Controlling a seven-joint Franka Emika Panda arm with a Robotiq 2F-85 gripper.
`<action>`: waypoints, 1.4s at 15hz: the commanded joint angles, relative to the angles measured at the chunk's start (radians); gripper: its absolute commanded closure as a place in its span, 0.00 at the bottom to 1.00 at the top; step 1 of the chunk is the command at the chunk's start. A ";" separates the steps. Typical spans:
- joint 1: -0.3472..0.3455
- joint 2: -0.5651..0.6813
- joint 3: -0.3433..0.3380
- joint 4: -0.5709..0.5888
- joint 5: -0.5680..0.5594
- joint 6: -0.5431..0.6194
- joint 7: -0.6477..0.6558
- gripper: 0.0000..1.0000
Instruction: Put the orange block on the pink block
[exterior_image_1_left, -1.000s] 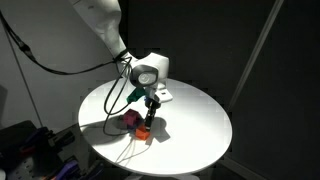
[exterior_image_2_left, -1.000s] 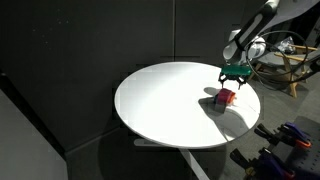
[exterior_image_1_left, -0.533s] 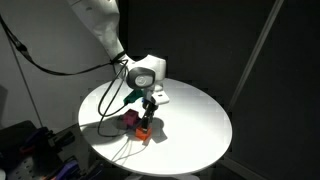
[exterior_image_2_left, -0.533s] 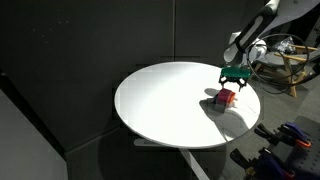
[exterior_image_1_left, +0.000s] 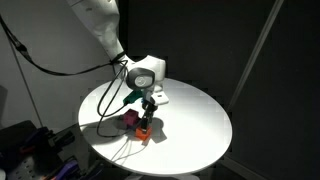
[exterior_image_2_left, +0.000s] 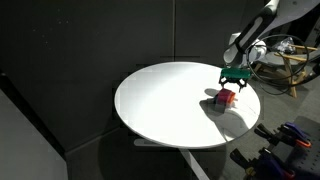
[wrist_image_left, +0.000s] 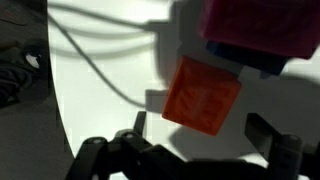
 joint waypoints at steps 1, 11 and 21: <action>0.005 0.002 -0.006 0.003 0.005 -0.003 -0.004 0.00; -0.005 -0.012 -0.007 -0.002 0.046 -0.023 0.026 0.00; 0.010 -0.007 -0.019 -0.016 0.045 -0.016 0.114 0.00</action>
